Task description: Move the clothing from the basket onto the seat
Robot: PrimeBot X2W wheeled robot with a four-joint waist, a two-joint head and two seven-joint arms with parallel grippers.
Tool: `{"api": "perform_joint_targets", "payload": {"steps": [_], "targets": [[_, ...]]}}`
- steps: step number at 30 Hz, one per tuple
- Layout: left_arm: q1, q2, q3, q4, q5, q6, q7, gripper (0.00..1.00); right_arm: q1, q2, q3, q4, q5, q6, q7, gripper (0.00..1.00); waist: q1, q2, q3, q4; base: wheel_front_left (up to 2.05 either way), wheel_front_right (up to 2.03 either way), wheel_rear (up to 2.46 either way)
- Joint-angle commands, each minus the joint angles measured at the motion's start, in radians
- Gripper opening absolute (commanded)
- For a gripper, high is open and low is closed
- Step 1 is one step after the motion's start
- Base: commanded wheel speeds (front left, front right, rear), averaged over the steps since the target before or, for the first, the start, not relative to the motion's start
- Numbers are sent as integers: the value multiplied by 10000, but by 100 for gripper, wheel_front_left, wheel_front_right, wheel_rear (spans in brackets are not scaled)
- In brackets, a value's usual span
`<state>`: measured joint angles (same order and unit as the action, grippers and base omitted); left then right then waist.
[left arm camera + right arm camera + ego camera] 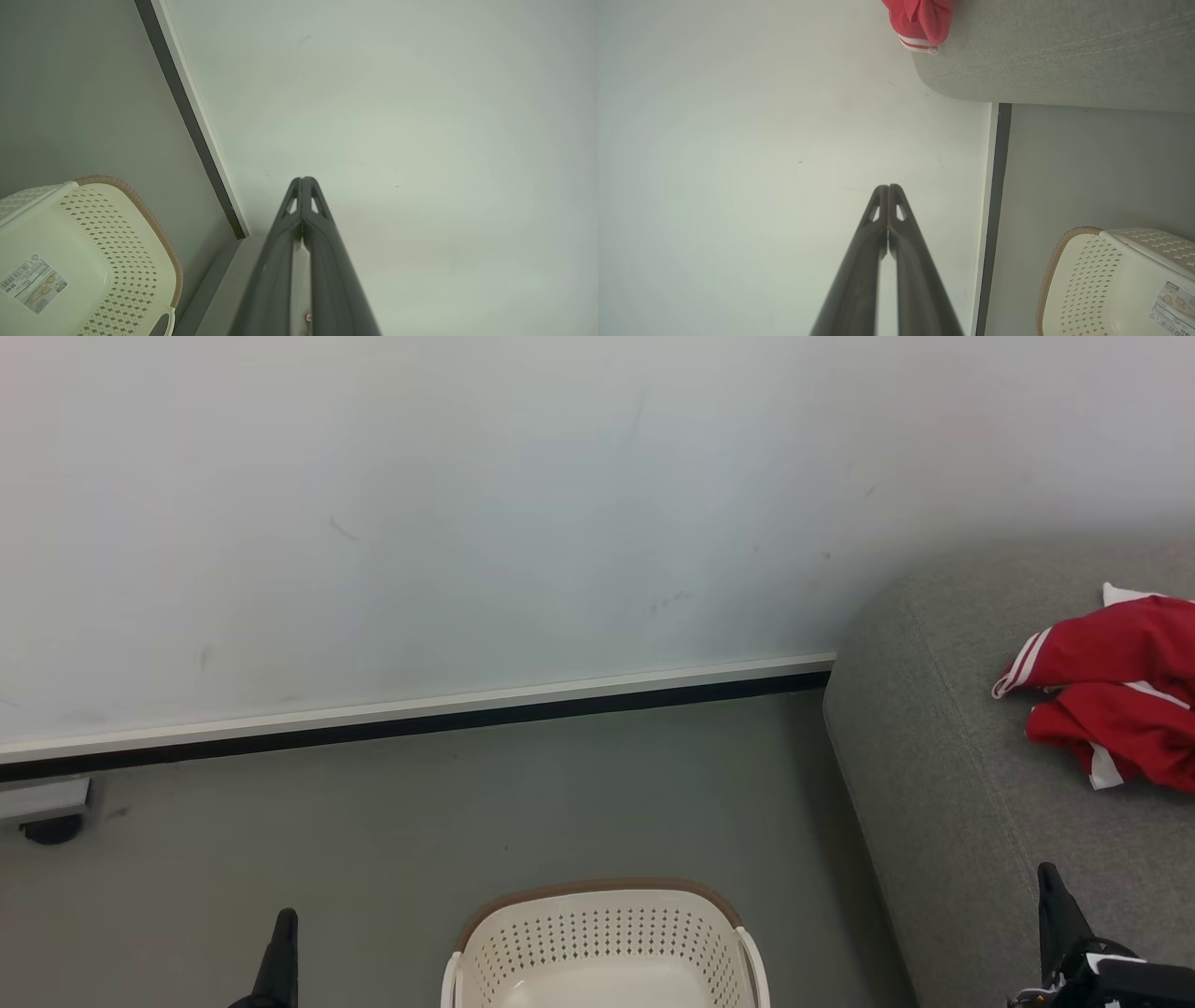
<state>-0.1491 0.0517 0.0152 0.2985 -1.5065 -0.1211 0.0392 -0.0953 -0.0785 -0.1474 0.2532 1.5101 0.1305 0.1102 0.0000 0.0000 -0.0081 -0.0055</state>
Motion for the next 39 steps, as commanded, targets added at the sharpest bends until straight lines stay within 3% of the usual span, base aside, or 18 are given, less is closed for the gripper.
{"api": "perform_joint_targets", "payload": {"steps": [1, 15, 39], "targets": [[-159, 6, 33, 56, -200, -33, 51, 0, -149, 33, -61, 27, 215, 4, 58, 0, 0, 0, 11, 5, 0, 0, 0], [-431, -18, 81, 266, -1200, -118, 265, 0, -337, 132, -439, 122, 1110, 4, 392, 0, 0, 0, 149, 50, 0, 0, 0], [-426, -17, 75, 262, -1175, -116, 270, 0, -343, 189, -525, 128, 986, 4, 463, 0, 0, 0, 154, 52, 0, 0, 0]]}}
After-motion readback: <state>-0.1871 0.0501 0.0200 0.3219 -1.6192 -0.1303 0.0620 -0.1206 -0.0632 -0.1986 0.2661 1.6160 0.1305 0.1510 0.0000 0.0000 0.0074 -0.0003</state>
